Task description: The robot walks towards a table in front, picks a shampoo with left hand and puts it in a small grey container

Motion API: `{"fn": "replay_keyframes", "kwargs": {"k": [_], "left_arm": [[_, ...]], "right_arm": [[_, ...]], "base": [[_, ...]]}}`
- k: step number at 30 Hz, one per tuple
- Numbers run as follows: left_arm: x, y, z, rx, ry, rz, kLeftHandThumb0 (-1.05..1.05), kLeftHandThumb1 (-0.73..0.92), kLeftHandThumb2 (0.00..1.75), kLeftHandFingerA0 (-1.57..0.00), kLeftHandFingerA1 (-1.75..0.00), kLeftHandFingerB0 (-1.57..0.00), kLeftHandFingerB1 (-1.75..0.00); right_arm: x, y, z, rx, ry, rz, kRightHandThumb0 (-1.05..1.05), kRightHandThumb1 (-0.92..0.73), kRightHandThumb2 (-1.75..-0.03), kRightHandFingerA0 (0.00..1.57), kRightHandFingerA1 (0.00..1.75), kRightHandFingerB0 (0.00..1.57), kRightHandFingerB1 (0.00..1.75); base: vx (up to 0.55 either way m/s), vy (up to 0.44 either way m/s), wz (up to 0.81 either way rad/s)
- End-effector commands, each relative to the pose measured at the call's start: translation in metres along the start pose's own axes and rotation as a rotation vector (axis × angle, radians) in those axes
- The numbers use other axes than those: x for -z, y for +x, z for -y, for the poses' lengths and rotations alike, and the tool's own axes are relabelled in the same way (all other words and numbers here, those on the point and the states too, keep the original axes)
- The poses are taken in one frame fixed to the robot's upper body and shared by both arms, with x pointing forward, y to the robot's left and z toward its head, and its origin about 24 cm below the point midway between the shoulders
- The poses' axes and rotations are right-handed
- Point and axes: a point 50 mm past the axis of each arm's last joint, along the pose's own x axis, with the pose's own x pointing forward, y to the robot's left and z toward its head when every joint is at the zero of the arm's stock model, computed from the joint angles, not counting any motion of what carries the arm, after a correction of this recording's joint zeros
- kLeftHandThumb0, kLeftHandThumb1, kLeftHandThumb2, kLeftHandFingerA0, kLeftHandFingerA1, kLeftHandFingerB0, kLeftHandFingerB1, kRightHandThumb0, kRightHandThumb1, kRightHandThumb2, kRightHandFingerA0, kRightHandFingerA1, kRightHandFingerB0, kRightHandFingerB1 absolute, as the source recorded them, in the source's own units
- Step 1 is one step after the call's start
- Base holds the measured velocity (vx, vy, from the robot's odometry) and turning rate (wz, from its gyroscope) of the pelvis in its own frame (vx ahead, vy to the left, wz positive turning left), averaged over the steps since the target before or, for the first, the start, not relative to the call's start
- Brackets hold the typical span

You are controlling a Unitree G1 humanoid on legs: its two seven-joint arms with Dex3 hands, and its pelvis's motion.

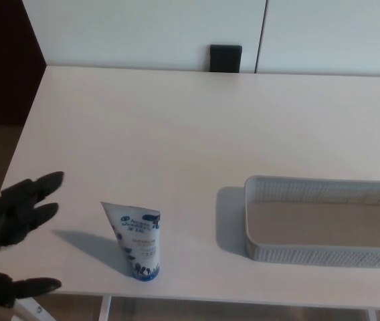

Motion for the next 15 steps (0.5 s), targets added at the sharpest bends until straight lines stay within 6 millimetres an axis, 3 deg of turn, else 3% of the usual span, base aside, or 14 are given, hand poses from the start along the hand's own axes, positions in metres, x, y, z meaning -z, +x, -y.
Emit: {"fn": "replay_keyframes", "kwargs": {"k": [1,9,10,11,12,13,14,15], "left_arm": [[-0.006,0.0,0.01,0.042,0.009,0.011,-0.48,0.31,0.66,0.0,-0.16,0.0,-0.05],[-0.016,0.009,0.025,0.076,-0.018,0.051,-0.43,0.34,0.64,0.0,-0.18,0.0,-0.08],[-0.016,0.01,0.026,0.075,-0.022,0.059,-0.4,0.39,0.52,0.0,-0.22,0.0,-0.1],[-0.016,0.011,0.026,0.076,-0.022,0.063,-0.45,0.3,0.67,0.0,-0.19,0.0,-0.11],[-0.016,0.013,0.027,0.073,-0.03,0.071,-0.39,0.39,0.52,0.0,-0.24,0.0,-0.14],[-0.016,0.014,0.027,0.066,-0.041,0.076,-0.39,0.39,0.52,0.0,-0.24,0.0,-0.14],[-0.016,0.016,0.027,0.056,-0.045,0.084,-0.42,0.29,0.68,0.0,-0.24,0.0,-0.15],[-0.016,0.017,0.027,0.038,-0.049,0.093,-0.43,0.29,0.68,0.0,-0.26,0.0,-0.16]], "right_arm": [[0.001,0.0,0.001,-0.005,-0.005,-0.007,-0.39,-0.7,-0.61,0.57,0.43,0.54,0.4],[0.003,0.0,-0.002,-0.015,-0.009,-0.012,-0.38,-0.7,-0.61,0.58,0.43,0.54,0.4],[0.003,0.0,-0.002,-0.02,-0.008,-0.011,-0.37,-0.7,-0.6,0.58,0.43,0.54,0.4],[0.003,0.0,-0.002,-0.02,-0.01,-0.011,-0.37,-0.7,-0.6,0.58,0.44,0.54,0.4],[0.003,0.0,-0.002,-0.018,-0.019,-0.012,-0.38,-0.7,-0.61,0.58,0.43,0.54,0.4],[0.002,0.0,-0.002,-0.016,-0.027,-0.012,-0.38,-0.7,-0.61,0.58,0.43,0.54,0.4],[0.001,0.0,-0.001,-0.017,-0.032,-0.008,-0.37,-0.71,-0.61,0.59,0.43,0.54,0.4],[0.0,0.0,-0.001,-0.017,-0.036,-0.004,-0.38,-0.71,-0.61,0.59,0.43,0.54,0.4]], "base": [[0.0,0.0,0.0],[0.0,0.0,0.0],[0.0,0.0,0.0],[0.0,0.0,0.0],[0.0,0.0,0.0],[0.0,0.0,0.0],[0.0,0.0,0.0],[0.0,0.0,0.0]]}}
